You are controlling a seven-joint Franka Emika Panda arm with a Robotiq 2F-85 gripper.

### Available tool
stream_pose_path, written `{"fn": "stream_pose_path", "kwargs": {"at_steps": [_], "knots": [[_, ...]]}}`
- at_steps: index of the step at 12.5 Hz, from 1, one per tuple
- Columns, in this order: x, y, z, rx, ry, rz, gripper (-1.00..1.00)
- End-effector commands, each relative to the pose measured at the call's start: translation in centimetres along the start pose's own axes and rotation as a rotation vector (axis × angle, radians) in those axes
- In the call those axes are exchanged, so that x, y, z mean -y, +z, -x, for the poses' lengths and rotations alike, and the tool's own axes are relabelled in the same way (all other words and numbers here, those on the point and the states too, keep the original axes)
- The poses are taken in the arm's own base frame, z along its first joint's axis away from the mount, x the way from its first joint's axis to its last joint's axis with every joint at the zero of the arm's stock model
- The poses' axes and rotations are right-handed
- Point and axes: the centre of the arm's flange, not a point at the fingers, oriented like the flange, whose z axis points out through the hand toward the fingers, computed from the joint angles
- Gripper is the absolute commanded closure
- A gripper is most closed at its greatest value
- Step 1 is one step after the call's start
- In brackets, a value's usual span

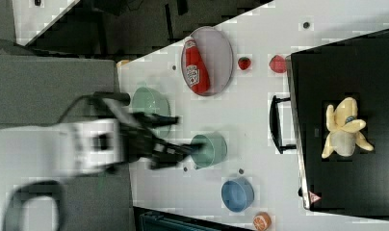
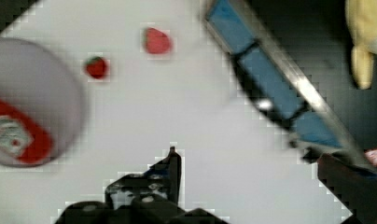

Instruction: Pick banana from table and place on oven.

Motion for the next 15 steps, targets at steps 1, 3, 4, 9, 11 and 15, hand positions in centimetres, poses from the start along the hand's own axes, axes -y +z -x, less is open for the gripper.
{"fn": "stream_pose_path", "kwargs": {"at_steps": [1, 3, 4, 9, 11, 15], "knots": [[8.6, -2.3, 5.3, -0.015, 0.2, -0.01, -1.0], [10.5, -2.9, 7.7, 0.013, 0.205, 0.012, -1.0], [10.9, -3.0, 8.4, 0.019, 0.208, 0.021, -1.0], [10.4, -3.7, 8.4, 0.011, 0.218, 0.013, -1.0], [10.5, -3.6, 8.4, 0.012, 0.218, 0.014, -1.0], [10.5, -3.5, 8.4, 0.013, 0.218, 0.015, -1.0]]}}
